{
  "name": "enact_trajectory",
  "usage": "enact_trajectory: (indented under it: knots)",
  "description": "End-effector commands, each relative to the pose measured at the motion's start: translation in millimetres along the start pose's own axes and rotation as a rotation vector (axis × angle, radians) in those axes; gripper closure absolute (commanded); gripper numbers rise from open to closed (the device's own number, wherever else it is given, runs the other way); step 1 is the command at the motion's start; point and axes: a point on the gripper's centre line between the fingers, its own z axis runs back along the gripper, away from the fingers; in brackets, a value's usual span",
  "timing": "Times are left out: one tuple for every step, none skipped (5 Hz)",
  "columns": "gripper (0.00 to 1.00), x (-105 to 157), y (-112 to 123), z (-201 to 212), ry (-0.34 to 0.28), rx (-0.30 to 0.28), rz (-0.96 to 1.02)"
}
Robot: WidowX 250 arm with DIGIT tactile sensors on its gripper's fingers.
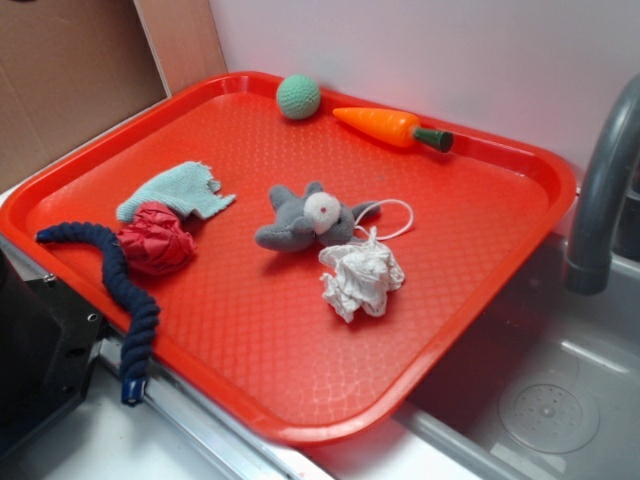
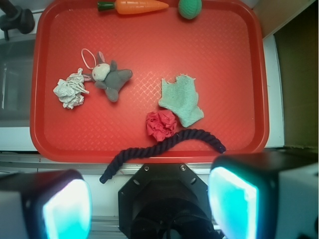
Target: Grab the white paper.
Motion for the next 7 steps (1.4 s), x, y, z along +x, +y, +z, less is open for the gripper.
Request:
enact_trajectory:
  knots:
    - [0.00, 0.0, 0.0, 0.0, 0.000, 0.000, 0.000]
    - [0.00, 1.9, -10.6, -7.6, -0.033, -0.110, 0.158]
    - [0.00, 10.8, -21.0, -13.7, -0.052, -0.092, 0.339]
    - [0.00, 25.8, -37.2, -24.9, -0.114, -0.148, 0.547]
    - [0.00, 43.3, -55.9, -39.5, -0.142, -0.180, 0.642]
    - [0.00, 60.3, -76.8, -62.1, -0.181, -0.187, 0.694]
    - [0.00, 74.0, -94.9, -89.1, -0.159, -0.145, 0.685]
